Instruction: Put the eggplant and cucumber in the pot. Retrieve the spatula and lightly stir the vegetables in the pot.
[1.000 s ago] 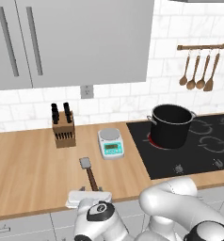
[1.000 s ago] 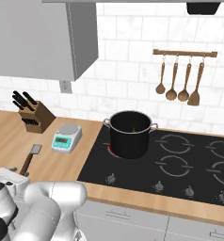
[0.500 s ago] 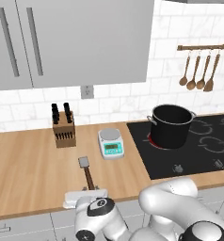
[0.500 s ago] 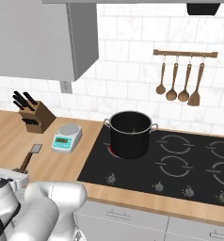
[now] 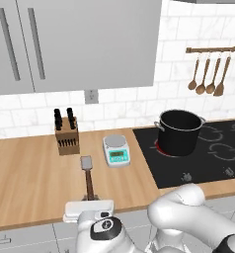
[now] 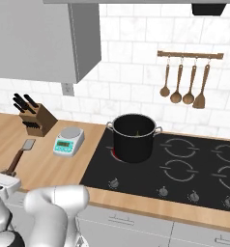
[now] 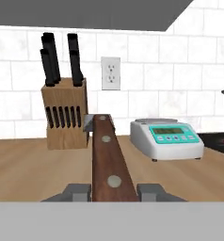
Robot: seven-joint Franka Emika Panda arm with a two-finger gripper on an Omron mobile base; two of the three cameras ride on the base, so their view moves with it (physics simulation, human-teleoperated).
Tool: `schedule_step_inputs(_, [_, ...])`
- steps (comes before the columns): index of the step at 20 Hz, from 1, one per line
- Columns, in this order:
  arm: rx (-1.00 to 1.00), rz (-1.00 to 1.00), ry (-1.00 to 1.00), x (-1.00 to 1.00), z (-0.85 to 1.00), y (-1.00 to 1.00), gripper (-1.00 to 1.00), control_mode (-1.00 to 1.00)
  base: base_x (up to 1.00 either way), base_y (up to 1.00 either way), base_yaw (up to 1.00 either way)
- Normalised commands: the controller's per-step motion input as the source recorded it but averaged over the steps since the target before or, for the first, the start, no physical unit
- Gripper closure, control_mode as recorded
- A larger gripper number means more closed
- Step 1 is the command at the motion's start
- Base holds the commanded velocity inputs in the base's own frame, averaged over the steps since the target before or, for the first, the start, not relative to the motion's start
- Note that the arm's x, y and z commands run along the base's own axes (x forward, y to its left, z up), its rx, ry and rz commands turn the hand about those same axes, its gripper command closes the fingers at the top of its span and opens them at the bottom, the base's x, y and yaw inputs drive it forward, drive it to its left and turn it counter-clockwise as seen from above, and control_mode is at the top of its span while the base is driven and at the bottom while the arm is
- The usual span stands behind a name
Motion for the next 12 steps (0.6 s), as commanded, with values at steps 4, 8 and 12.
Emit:
schedule_step_inputs(4, [0.00,0.00,-0.21,-0.22,1.00,0.00,1.00,-1.00,0.00,0.00,0.00])
schedule_step_inputs(8, [0.08,0.00,-0.03,-0.11,1.00,0.00,1.00,-1.00,0.00,0.00,0.00])
schedule_step_inputs(12, [0.32,-0.08,0.23,-0.35,1.00,0.00,1.00,-1.00,0.00,0.00,0.00])
